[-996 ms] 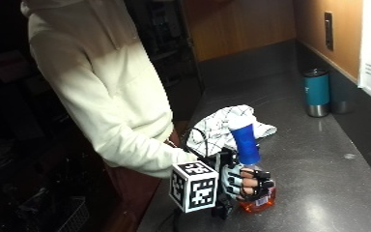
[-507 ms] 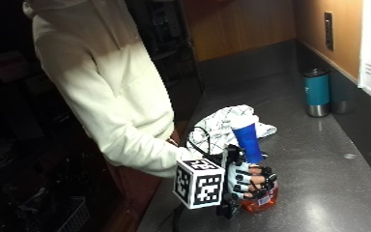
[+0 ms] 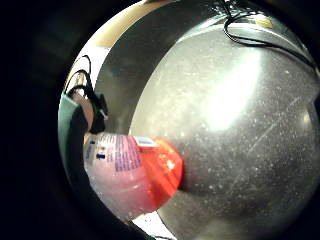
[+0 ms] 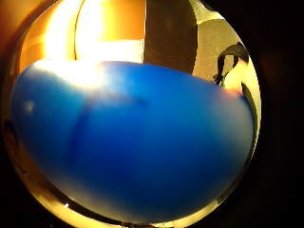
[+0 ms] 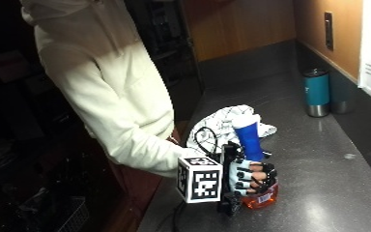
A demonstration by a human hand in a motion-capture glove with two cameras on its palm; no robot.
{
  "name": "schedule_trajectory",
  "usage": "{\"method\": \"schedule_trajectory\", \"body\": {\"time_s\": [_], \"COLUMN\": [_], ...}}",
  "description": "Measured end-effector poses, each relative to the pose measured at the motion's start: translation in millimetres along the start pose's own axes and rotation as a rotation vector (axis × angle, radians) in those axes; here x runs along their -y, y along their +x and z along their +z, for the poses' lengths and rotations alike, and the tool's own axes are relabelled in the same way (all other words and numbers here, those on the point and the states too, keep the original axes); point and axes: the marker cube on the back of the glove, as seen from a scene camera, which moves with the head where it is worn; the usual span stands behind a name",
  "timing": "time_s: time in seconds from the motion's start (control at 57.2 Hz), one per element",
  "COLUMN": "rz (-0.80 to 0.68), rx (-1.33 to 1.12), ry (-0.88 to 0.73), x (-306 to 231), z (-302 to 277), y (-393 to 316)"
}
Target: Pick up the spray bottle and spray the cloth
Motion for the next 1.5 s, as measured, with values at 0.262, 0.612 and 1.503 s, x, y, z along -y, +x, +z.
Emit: {"method": "schedule_trajectory", "body": {"time_s": [0.262, 0.612, 1.503], "rz": [-0.064, -0.382, -1.135], "rx": [-0.064, -0.32, -1.237], "ry": [0.001, -0.306, -0.725], "x": [0, -2, -158], "z": [4, 0, 48], "y": [-6, -78, -247]}}
